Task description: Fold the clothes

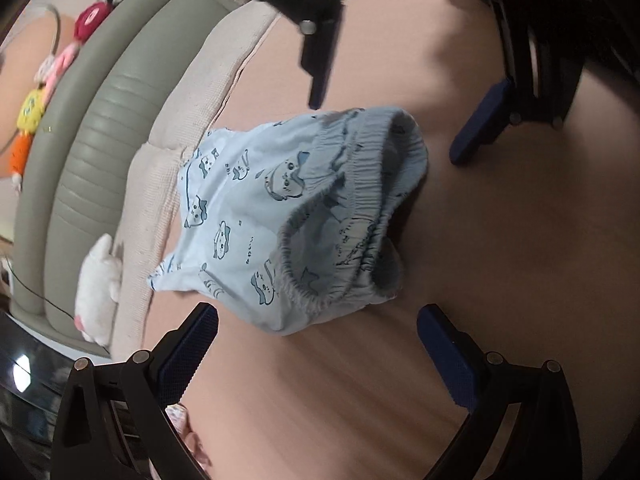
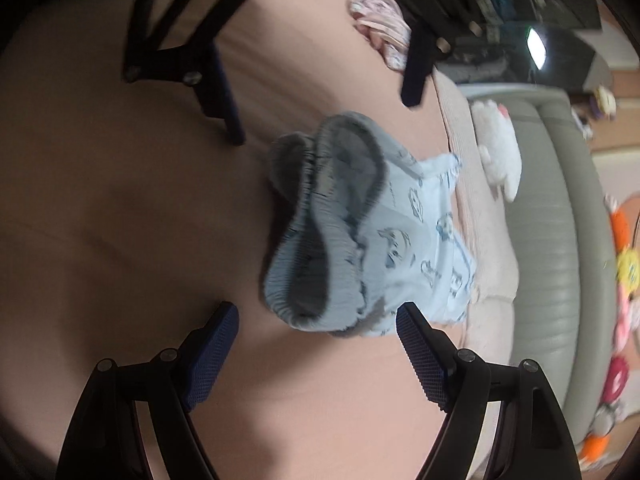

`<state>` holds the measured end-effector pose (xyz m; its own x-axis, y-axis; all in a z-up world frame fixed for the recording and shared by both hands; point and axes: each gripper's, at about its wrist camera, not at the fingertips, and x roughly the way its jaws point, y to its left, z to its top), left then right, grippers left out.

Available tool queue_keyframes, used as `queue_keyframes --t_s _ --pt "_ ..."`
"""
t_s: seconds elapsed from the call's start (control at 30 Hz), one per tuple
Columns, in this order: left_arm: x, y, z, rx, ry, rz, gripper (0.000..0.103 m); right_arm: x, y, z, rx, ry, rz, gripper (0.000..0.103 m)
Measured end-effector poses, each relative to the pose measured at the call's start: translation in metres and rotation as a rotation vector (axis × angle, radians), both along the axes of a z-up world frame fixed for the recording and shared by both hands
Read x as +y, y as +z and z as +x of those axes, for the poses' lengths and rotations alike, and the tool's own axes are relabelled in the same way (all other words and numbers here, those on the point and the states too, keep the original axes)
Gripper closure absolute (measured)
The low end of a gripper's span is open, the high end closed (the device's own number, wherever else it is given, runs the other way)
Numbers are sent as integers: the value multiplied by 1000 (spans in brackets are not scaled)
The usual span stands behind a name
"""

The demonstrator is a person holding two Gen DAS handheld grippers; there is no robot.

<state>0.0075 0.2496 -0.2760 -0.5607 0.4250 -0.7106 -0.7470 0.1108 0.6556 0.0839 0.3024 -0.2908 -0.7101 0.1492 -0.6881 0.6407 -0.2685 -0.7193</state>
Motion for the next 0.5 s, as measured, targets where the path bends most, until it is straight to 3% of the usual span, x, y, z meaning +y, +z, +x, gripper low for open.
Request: queue_keyframes --t_s 0.17,0.33,0.5 --pt "1 -2 -4 23 -35 15 1 1 -2 9 30 45 31 22" --pt "5 -10 -7 147 -86 53 0 11 -13 7 105 58 106 22" --pt "15 -11 -15 168 -104 102 0 7 -9 -3 137 51 73 21"
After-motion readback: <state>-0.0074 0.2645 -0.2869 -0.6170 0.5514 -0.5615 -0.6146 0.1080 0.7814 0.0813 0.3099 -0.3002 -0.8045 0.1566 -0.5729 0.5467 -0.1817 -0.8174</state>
